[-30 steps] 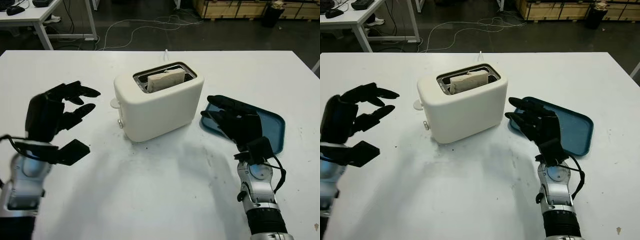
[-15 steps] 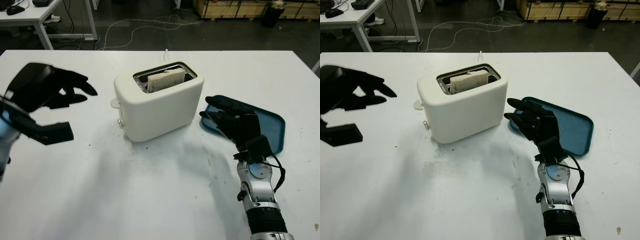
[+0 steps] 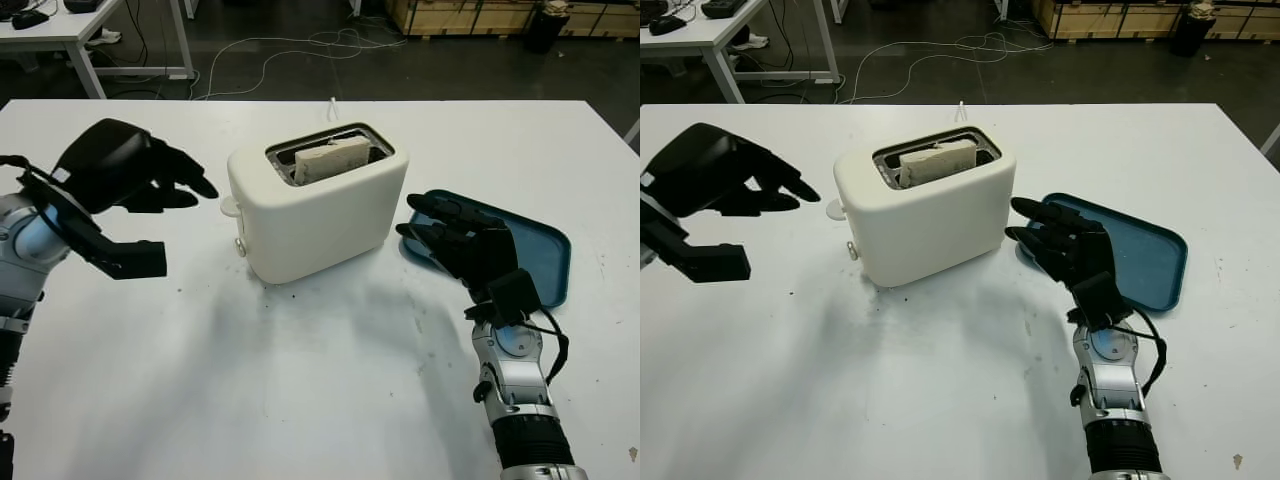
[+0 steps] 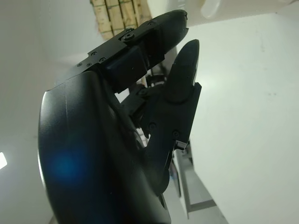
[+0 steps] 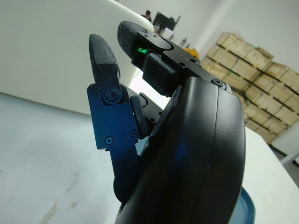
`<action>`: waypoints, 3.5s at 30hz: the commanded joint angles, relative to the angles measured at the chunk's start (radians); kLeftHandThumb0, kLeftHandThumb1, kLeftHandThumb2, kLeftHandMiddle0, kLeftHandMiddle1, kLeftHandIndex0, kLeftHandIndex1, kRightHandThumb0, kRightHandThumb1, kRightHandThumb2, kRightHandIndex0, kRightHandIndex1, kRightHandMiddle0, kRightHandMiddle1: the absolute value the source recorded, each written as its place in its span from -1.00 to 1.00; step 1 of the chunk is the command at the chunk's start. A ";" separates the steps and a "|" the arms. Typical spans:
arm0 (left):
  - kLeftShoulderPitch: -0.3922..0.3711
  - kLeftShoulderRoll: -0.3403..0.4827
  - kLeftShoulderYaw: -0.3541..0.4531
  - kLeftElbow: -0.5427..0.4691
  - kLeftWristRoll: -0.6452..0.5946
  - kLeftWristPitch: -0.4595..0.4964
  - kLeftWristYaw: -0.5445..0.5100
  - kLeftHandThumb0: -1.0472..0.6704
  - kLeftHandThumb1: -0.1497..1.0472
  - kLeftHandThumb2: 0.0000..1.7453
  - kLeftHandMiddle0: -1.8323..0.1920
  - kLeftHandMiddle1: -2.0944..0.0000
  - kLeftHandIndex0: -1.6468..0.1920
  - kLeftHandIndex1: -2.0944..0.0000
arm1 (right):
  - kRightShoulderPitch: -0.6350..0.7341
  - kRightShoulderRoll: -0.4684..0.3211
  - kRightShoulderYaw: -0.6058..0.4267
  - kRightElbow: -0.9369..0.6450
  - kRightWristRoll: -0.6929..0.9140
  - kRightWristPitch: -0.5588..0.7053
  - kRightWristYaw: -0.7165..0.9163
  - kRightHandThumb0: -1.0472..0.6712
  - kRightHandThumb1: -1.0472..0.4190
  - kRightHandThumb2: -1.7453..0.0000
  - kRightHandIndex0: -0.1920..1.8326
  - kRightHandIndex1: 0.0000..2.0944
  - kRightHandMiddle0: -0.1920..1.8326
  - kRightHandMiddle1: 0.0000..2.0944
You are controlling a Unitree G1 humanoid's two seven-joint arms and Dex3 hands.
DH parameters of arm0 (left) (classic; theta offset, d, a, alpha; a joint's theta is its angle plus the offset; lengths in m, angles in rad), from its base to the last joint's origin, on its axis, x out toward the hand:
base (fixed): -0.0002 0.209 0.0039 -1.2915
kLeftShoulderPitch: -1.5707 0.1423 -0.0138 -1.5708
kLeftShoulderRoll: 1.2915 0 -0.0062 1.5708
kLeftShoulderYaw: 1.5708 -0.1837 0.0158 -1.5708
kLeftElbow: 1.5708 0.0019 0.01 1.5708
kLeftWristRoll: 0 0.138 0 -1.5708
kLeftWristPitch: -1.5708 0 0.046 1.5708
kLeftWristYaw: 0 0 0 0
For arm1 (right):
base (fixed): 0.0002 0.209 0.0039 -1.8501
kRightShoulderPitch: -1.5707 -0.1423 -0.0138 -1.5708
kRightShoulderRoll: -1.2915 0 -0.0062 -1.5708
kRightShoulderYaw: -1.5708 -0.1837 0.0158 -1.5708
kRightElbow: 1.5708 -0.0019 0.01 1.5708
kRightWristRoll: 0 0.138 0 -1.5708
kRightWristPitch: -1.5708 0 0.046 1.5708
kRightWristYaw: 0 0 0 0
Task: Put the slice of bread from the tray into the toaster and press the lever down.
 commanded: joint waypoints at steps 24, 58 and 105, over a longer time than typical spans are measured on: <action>-0.122 -0.018 -0.072 0.100 0.031 -0.037 0.010 0.00 0.41 -1.00 -0.24 -0.12 -0.65 0.99 | 0.009 0.010 0.008 -0.031 0.000 0.031 -0.001 -0.30 -0.79 1.00 0.31 -0.90 0.21 -1.00; -0.148 -0.007 -0.150 0.149 0.070 -0.022 -0.052 -0.04 0.59 -1.00 -0.14 -0.24 -0.66 0.98 | 0.016 0.013 -0.002 -0.040 0.009 0.025 0.012 -0.34 -0.83 0.97 0.30 -0.92 0.18 -1.00; -0.044 -0.198 -0.368 0.379 0.077 -0.100 0.062 0.05 0.58 -0.99 -0.07 -0.23 -0.59 0.99 | 0.026 0.021 0.000 -0.044 0.005 0.042 0.000 -0.35 -0.83 0.98 0.31 -0.91 0.20 -1.00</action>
